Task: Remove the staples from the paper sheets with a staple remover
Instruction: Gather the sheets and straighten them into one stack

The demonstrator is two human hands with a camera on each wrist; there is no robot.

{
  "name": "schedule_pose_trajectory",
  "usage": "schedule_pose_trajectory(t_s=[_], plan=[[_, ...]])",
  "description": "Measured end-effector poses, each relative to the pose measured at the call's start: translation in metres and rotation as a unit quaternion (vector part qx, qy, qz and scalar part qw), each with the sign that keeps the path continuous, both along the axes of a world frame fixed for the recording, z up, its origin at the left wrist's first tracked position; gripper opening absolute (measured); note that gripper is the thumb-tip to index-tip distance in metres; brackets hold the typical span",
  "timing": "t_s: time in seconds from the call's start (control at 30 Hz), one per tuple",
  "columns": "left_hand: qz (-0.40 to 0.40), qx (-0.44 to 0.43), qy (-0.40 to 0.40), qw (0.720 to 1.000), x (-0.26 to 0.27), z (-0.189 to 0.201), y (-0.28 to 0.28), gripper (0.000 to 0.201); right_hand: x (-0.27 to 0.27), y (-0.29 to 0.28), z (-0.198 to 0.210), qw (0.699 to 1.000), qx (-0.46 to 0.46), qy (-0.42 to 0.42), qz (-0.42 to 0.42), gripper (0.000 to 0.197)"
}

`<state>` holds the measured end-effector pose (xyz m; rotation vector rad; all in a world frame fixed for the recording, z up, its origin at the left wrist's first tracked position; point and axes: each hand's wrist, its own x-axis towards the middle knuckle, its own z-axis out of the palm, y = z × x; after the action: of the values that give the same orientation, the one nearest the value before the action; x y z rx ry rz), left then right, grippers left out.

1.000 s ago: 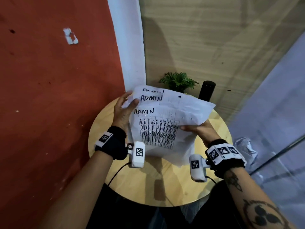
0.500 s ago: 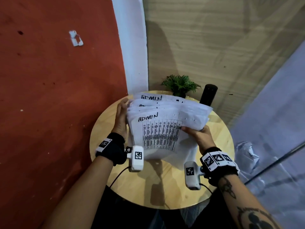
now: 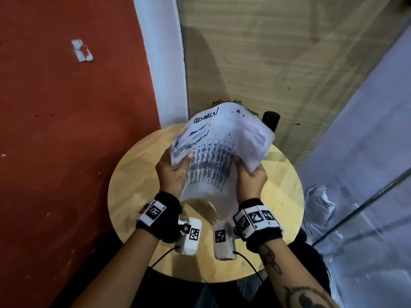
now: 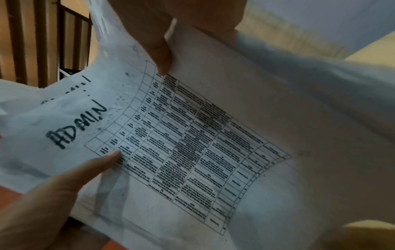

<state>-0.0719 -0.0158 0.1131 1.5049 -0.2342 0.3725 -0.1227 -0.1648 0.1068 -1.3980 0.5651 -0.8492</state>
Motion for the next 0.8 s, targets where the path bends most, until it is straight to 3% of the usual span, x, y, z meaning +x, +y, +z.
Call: schedule_pose_trajectory(t_s=[0.07, 0.17, 0.23, 0.3, 0.37, 0.47, 0.57, 0.7, 0.8], plan=[[-0.019, -0.029, 0.019, 0.999, -0.004, -0.002, 0.002, 0.048, -0.007, -0.005, -0.003, 1.0, -0.003, 0.018, 0.002, 0.018], [-0.043, -0.072, 0.058, 0.995, -0.003, -0.003, 0.007, 0.058, -0.019, -0.008, -0.004, 0.998, -0.046, 0.046, 0.005, 0.065], [-0.039, -0.103, 0.065, 0.992, 0.002, 0.008, 0.004, 0.067, -0.019, -0.015, 0.003, 0.99, -0.143, 0.005, -0.02, 0.097], [-0.025, -0.122, 0.065, 0.99, 0.011, 0.028, -0.001, 0.071, -0.019, -0.024, 0.013, 0.954, -0.291, -0.065, -0.042, 0.112], [0.005, -0.131, 0.073, 0.989, 0.023, 0.046, -0.009, 0.069, -0.018, -0.032, 0.023, 0.896, -0.429, -0.098, -0.057, 0.109], [0.048, -0.131, 0.101, 0.985, 0.038, 0.054, -0.016, 0.042, -0.02, -0.034, 0.035, 0.84, -0.538, -0.013, -0.07, 0.077], [0.077, -0.107, 0.108, 0.985, 0.042, 0.046, -0.015, 0.03, -0.023, -0.035, 0.033, 0.827, -0.556, 0.046, -0.06, 0.043], [0.053, -0.101, 0.098, 0.989, 0.043, 0.045, -0.013, 0.043, -0.022, -0.041, 0.026, 0.828, -0.558, 0.05, -0.028, 0.058], [0.079, -0.068, 0.098, 0.99, 0.047, 0.044, -0.012, 0.029, -0.022, -0.044, 0.029, 0.821, -0.566, 0.077, -0.011, 0.05]])
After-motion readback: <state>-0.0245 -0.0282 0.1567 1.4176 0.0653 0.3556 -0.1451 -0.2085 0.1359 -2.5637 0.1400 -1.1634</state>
